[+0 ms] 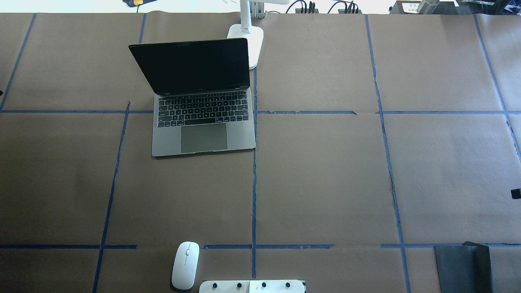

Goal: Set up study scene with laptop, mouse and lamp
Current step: 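Reach the right gripper down and grasp the dark grey mouse pad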

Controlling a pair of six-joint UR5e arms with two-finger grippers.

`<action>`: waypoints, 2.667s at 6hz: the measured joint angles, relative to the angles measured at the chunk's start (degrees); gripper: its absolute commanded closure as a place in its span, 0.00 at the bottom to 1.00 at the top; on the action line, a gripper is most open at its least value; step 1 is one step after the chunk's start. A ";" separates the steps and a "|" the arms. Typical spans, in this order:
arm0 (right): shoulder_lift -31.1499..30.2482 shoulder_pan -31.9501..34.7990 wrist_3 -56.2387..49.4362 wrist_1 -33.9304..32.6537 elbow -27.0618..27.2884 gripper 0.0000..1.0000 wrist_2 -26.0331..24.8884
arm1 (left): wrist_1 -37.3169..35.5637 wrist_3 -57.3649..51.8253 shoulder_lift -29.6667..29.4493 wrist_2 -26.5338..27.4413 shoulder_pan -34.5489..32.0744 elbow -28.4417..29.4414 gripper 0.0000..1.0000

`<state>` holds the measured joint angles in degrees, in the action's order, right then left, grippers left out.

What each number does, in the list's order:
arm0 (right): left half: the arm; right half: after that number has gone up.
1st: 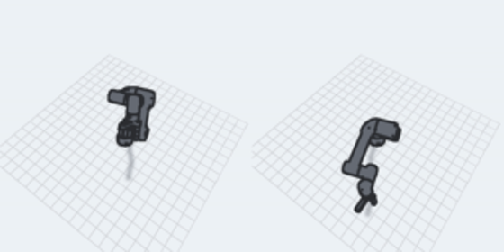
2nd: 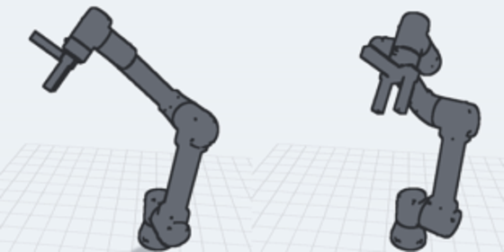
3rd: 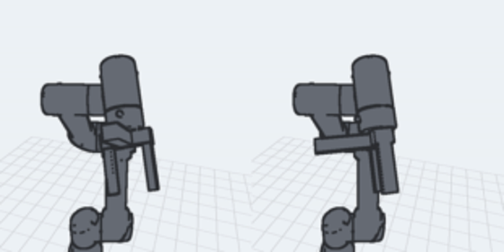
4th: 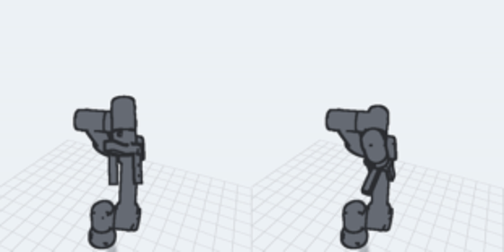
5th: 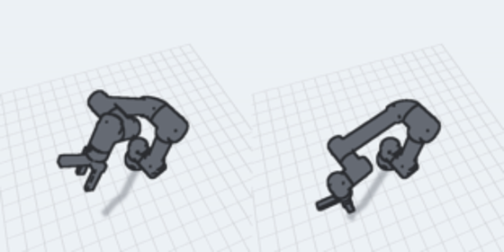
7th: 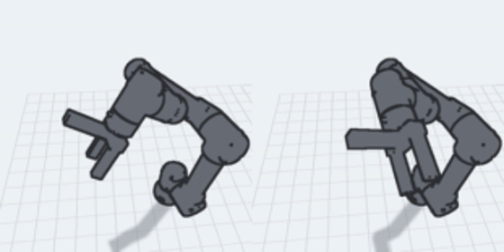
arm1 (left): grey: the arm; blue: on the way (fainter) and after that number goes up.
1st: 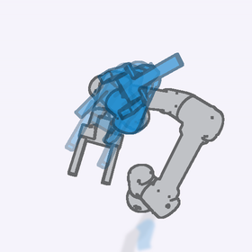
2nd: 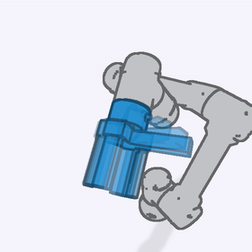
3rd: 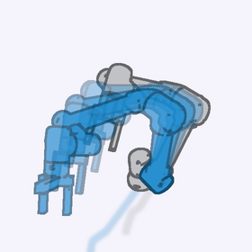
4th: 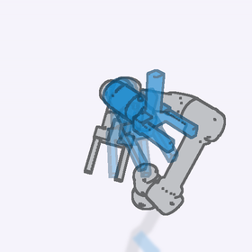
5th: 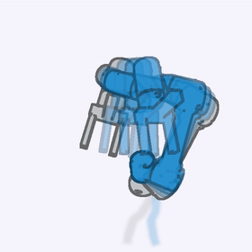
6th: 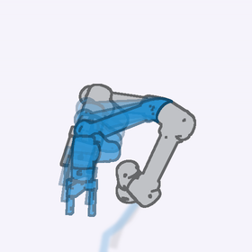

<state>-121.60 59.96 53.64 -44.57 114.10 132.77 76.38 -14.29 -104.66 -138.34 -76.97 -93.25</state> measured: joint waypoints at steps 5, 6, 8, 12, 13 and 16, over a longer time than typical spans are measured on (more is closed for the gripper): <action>-5.44 -35.91 32.13 16.86 -1.55 0.00 -27.33 | 0.03 0.37 0.25 -2.66 -0.88 -1.02 0.00; -5.50 -42.20 35.89 20.18 -3.85 0.01 -32.51 | 0.06 0.34 0.52 -2.84 -0.93 -1.19 0.00; -5.60 -48.53 38.69 24.33 -7.81 0.35 -37.50 | 0.05 0.86 1.26 -2.90 -0.96 -2.17 0.00; -5.75 -49.74 39.26 26.74 -8.48 1.00 -38.11 | 0.09 1.02 1.82 -2.90 -0.90 -2.64 0.00; -5.74 -49.67 39.26 27.34 -8.35 1.00 -38.11 | 0.09 1.02 1.82 -2.90 -0.92 -2.64 0.00; -5.17 -48.12 39.24 27.95 -5.33 1.00 -38.01 | 0.09 1.11 1.83 -2.93 -0.97 -2.64 0.00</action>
<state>-126.77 11.84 92.88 -16.63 108.77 94.76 76.46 -13.18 -102.83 -141.27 -77.94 -95.89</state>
